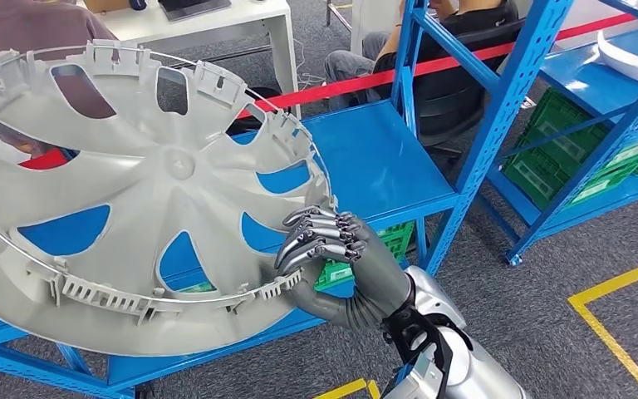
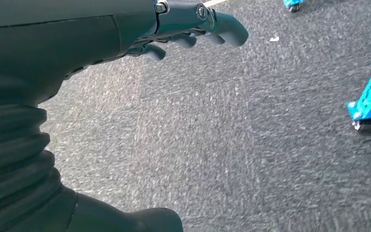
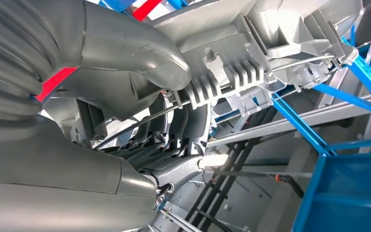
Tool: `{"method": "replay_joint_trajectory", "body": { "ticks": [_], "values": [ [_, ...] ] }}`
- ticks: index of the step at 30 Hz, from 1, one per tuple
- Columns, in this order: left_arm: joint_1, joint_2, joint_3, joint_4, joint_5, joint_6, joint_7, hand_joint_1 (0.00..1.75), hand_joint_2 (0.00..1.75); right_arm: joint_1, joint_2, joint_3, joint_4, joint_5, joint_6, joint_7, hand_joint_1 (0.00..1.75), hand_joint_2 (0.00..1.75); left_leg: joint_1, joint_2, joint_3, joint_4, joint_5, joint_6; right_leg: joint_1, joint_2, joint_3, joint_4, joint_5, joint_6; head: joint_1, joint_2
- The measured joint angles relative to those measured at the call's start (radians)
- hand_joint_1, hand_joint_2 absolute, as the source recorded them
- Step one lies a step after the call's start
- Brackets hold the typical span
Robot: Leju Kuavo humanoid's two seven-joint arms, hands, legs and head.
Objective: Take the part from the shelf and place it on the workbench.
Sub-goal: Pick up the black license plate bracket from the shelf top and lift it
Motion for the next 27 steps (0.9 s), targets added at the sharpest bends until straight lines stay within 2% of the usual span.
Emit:
{"method": "replay_joint_trajectory", "body": {
  "ticks": [1,2,3,4,6,7,8,9,11,12,13,14,16,17,18,19,20,21,23,24,25,27],
  "values": [
    [0.0,0.0,0.0,0.0,0.0,0.0,0.0,0.0,1.75,0.0,0.0,0.0,0.001,-0.002,0.0,-0.002,1.75,1.75,0.0,0.001,-0.018,0.066,-0.039,-0.002,0.002,-0.001,-0.01,0.001,0.007,-0.001,-0.001,0.0],
    [-0.001,0.0,0.0,0.0,0.0,0.0,0.0,0.0,1.75,0.0,0.0,0.0,0.003,-0.003,0.0,-0.003,1.75,1.75,0.0,0.001,-0.027,0.117,-0.062,-0.002,0.004,-0.002,-0.02,0.001,0.015,-0.002,-0.002,0.0],
    [-0.001,0.0,0.0,0.0,0.0,0.0,0.0,0.0,1.75,0.0,0.0,0.0,0.004,-0.004,0.0,-0.004,1.75,1.75,-0.001,0.001,-0.021,0.136,-0.064,0.0,0.006,-0.003,-0.03,0.002,0.022,-0.001,-0.002,0.0],
    [-0.001,0.0,0.0,0.0,0.0,0.0,0.0,0.0,1.75,0.0,0.0,0.0,0.005,-0.004,0.0,-0.004,1.75,1.75,-0.002,0.001,0.005,0.117,-0.049,0.004,0.008,-0.003,-0.038,0.002,0.028,0.0,-0.002,0.0],
    [-0.003,0.002,0.0,0.0,0.0,0.0,0.0,0.0,1.75,-0.001,0.0,0.0,0.006,-0.004,0.0,-0.004,1.75,1.75,-0.005,0.001,0.098,-0.008,-0.008,0.016,0.01,-0.003,-0.053,0.003,0.041,0.005,-0.002,0.0],
    [-0.005,0.002,0.0,0.0,0.0,0.0,0.0,0.0,1.75,-0.002,0.0,0.0,0.006,-0.004,0.0,-0.004,1.75,1.75,-0.009,0.0,0.143,-0.077,0.001,0.022,0.011,-0.003,-0.058,0.003,0.047,0.009,-0.001,0.0],
    [-0.007,0.003,0.0,0.0,0.0,0.0,0.0,0.0,1.75,-0.004,0.0,0.0,0.006,-0.005,0.0,-0.004,1.75,1.75,-0.012,-0.001,0.174,-0.125,0.003,0.027,0.011,-0.004,-0.061,0.002,0.054,0.015,-0.001,0.0],
    [-0.008,0.004,0.0,0.0,0.001,0.0,0.001,0.0,1.75,-0.005,0.0,0.0,0.007,-0.006,0.0,-0.004,1.75,1.75,-0.016,-0.002,0.187,-0.151,-0.001,0.03,0.011,-0.004,-0.063,0.001,0.061,0.021,-0.002,0.0],
    [-0.007,0.004,0.001,0.0,0.006,0.0,0.004,0.0,1.75,-0.008,0.0,0.0,0.008,-0.009,0.003,-0.008,1.75,1.75,-0.017,-0.001,0.182,-0.16,0.011,0.039,0.01,-0.003,-0.064,-0.006,0.076,0.035,-0.003,0.0],
    [-0.006,0.003,0.002,-0.001,0.011,0.0,0.006,0.0,1.75,-0.009,0.0,0.0,0.009,-0.013,0.006,-0.011,1.75,1.75,-0.016,0.002,0.177,-0.163,0.02,0.046,0.009,-0.002,-0.068,-0.004,0.072,0.04,-0.004,0.0],
    [-0.005,0.003,0.004,-0.002,0.015,0.0,0.007,0.0,1.75,-0.014,0.0,0.0,0.011,-0.018,0.01,-0.015,1.75,1.75,-0.014,0.005,0.17,-0.167,0.03,0.055,0.01,-0.002,-0.076,0.01,0.053,0.044,-0.003,0.0],
    [-0.004,0.002,0.007,-0.003,0.018,0.0,0.007,0.0,1.75,-0.02,0.0,0.0,0.013,-0.022,0.015,-0.018,1.75,1.75,-0.012,0.008,0.16,-0.169,0.041,0.062,0.01,-0.002,-0.089,0.043,0.018,0.047,-0.002,0.0],
    [-0.004,0.002,0.01,-0.005,0.023,0.0,-0.002,0.0,1.75,-0.032,0.001,0.0,0.02,-0.031,0.023,-0.022,1.75,1.75,-0.014,0.011,0.134,-0.166,0.06,0.071,0.01,-0.002,-0.122,0.158,-0.074,0.049,0.0,0.0],
    [-0.004,0.002,0.011,-0.005,0.024,0.0,-0.011,0.0,1.75,-0.035,0.001,0.0,0.023,-0.034,0.024,-0.022,1.75,1.75,-0.016,0.012,0.12,-0.163,0.069,0.072,0.01,-0.002,-0.133,0.216,-0.101,0.05,0.0,0.0],
    [-0.004,0.001,0.011,-0.005,0.025,0.0,-0.019,0.0,1.75,-0.035,0.001,0.0,0.026,-0.036,0.024,-0.022,1.75,1.75,-0.017,0.012,0.105,-0.159,0.078,0.073,0.011,-0.002,-0.133,0.252,-0.107,0.05,0.0,0.0],
    [-0.004,0.0,0.011,-0.004,0.025,0.0,-0.025,0.0,1.75,-0.033,0.001,0.0,0.028,-0.037,0.023,-0.022,1.75,1.75,-0.018,0.012,0.09,-0.154,0.086,0.073,0.012,-0.002,-0.118,0.256,-0.092,0.049,0.0,0.0],
    [-0.004,-0.001,0.011,-0.004,0.025,0.0,-0.027,0.0,1.75,-0.031,0.001,0.0,0.029,-0.038,0.021,-0.022,1.75,1.75,-0.019,0.012,0.076,-0.148,0.093,0.072,0.013,-0.002,-0.084,0.223,-0.066,0.047,0.0,0.0],
    [-0.005,-0.001,0.011,-0.004,0.025,0.0,-0.029,0.0,1.75,-0.029,0.001,-0.001,0.029,-0.038,0.018,-0.023,1.75,1.75,-0.019,0.012,0.063,-0.142,0.099,0.069,0.014,-0.003,-0.037,0.162,-0.046,0.042,0.0,0.0],
    [-0.005,-0.003,0.011,-0.003,0.025,0.0,-0.031,0.0,1.75,-0.024,0.002,-0.004,0.029,-0.038,0.013,-0.024,1.75,1.75,-0.021,0.011,0.044,-0.131,0.112,0.06,0.02,-0.004,0.045,0.037,-0.041,0.033,0.0,0.0],
    [-0.006,-0.004,0.011,-0.003,0.025,0.0,-0.031,0.0,1.75,-0.022,0.002,-0.006,0.029,-0.038,0.012,-0.026,1.75,1.75,-0.02,0.011,0.04,-0.128,0.118,0.054,0.024,-0.004,0.065,0.001,-0.048,0.029,0.001,0.0],
    [-0.006,-0.004,0.011,-0.002,0.025,0.0,-0.031,0.0,1.75,-0.02,0.002,-0.009,0.029,-0.039,0.011,-0.028,1.75,1.75,-0.02,0.011,0.037,-0.13,0.126,0.047,0.027,-0.003,0.068,-0.012,-0.05,0.025,0.002,0.0],
    [-0.004,-0.004,0.011,-0.002,0.026,0.0,-0.031,0.0,1.75,-0.018,0.006,-0.013,0.029,-0.04,0.011,-0.034,1.75,1.75,-0.019,0.01,0.032,-0.132,0.134,0.034,0.025,-0.003,0.056,-0.017,-0.032,0.012,0.004,0.0]
  ]
}}
